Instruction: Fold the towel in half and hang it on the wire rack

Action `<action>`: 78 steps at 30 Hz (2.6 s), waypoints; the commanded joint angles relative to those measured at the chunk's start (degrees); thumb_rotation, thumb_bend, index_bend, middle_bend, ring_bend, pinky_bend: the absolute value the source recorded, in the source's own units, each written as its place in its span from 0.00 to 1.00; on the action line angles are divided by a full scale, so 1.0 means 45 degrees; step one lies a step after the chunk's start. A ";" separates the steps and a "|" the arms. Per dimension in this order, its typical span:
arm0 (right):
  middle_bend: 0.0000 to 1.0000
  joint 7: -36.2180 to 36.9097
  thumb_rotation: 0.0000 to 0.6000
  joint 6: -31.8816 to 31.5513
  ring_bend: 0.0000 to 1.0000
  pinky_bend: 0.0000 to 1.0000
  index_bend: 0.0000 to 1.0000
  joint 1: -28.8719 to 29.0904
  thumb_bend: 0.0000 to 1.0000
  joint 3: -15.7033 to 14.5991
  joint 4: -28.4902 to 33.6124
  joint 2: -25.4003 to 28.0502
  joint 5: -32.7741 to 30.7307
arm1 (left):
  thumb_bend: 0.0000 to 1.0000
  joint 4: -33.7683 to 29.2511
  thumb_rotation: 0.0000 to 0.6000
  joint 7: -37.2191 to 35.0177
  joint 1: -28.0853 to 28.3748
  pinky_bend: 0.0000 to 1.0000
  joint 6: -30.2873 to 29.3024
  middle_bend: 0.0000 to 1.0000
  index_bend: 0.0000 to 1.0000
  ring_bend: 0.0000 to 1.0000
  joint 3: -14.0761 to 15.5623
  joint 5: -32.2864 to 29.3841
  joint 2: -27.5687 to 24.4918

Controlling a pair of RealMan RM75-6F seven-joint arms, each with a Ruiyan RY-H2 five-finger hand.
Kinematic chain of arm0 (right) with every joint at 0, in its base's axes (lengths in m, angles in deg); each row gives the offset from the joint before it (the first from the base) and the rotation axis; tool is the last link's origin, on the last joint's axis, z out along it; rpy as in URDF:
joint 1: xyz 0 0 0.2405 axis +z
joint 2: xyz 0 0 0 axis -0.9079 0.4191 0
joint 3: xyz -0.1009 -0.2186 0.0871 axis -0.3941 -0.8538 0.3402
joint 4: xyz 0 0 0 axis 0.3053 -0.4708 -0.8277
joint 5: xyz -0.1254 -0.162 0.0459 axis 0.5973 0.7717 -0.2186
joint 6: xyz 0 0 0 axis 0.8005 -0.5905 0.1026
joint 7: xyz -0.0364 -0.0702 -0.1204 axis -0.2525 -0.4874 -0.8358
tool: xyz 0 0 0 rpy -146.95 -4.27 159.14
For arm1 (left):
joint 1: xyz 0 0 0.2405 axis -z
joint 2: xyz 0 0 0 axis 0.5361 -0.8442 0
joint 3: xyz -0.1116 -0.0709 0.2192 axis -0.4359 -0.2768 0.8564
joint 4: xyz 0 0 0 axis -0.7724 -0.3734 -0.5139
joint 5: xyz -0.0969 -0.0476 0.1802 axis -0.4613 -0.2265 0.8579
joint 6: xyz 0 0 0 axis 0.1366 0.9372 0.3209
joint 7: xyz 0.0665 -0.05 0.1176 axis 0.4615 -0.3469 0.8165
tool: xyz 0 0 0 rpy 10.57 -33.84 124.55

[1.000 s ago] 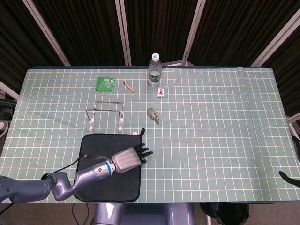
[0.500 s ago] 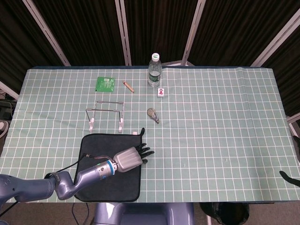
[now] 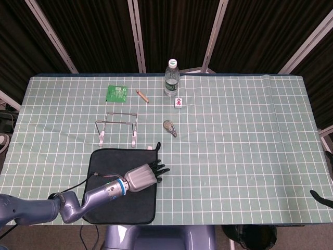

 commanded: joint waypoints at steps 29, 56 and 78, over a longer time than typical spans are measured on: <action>0.00 0.0001 1.00 -0.0094 0.00 0.00 0.03 -0.0047 0.00 -0.0048 0.0058 0.0015 0.0141 | 0.50 -0.0133 1.00 -0.0297 -0.0228 0.00 -0.0501 0.00 0.55 0.00 0.0286 0.0103 -0.0316; 0.00 0.0072 1.00 -0.0178 0.00 0.00 0.04 -0.0085 0.00 -0.0236 0.0230 0.0104 0.0578 | 0.53 -0.1196 1.00 0.0977 -0.2879 0.00 -0.3461 0.00 0.72 0.00 0.1127 -0.0292 -0.1737; 0.00 -0.0137 1.00 -0.0386 0.00 0.00 0.04 -0.0153 0.00 -0.0383 0.0433 0.0132 0.0963 | 0.53 -0.0651 1.00 -0.1200 -0.4020 0.00 -0.4919 0.00 0.74 0.00 0.2050 0.1194 -0.3131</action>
